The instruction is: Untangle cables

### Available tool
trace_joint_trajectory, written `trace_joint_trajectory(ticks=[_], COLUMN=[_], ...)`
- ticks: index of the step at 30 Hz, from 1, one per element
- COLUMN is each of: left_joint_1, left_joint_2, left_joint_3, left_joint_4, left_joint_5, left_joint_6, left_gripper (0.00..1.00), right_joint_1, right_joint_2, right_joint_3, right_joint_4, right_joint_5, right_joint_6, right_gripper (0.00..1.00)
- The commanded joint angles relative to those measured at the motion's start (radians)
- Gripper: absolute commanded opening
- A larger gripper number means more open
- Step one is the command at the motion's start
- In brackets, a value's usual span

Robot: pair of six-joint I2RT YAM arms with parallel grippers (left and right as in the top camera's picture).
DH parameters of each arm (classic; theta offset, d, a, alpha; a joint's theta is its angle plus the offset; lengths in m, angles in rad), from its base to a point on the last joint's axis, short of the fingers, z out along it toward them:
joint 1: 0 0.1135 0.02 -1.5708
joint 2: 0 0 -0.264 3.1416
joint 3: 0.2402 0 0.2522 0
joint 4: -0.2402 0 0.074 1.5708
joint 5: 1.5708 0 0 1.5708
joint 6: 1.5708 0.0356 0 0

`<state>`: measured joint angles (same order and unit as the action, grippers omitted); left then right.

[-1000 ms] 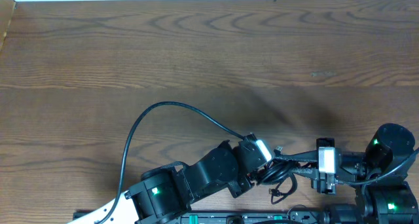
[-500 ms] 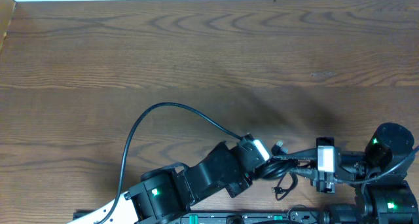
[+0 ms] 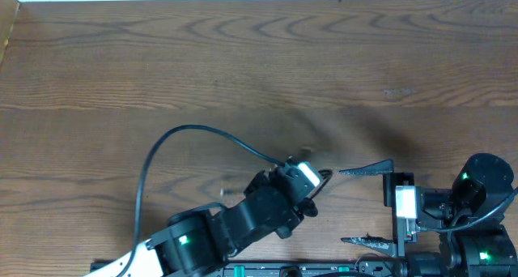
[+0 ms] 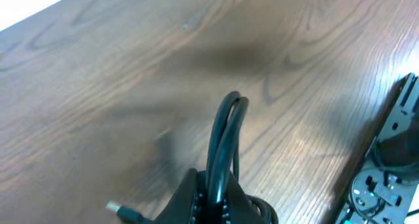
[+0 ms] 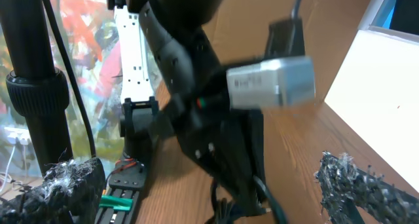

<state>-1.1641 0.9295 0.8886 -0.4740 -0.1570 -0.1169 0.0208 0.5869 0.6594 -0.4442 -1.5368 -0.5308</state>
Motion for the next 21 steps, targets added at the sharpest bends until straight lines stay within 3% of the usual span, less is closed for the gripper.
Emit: trace_joint_trajectory(ticks=[1,11,18,21], left_joint_1=[0.002,0.002,0.002,0.002], left_joint_2=[-0.056,-0.139,-0.129,-0.119], left_joint_3=[-0.001,-0.001,-0.001,-0.001], left_joint_4=[0.007,0.035,0.138,0.190], left_joint_5=[-0.021,-0.030,0.158,0.271], left_joint_6=[-0.015,-0.016,-0.015,-0.003], left_gripper=[0.07,0.08,0.08,0.07], right_joint_1=[0.000,0.000,0.000,0.000], right_joint_2=[-0.003,-0.003,-0.003,-0.003], right_joint_3=[0.019,0.019,0.019,0.019], right_joint_4=[-0.002,-0.018,-0.018,-0.019], right_joint_5=[0.005,0.294,0.332,0.459], right_joint_6=[0.003,0.187,0.195,0.277], right_gripper=[0.99,0.99,0.99,0.99])
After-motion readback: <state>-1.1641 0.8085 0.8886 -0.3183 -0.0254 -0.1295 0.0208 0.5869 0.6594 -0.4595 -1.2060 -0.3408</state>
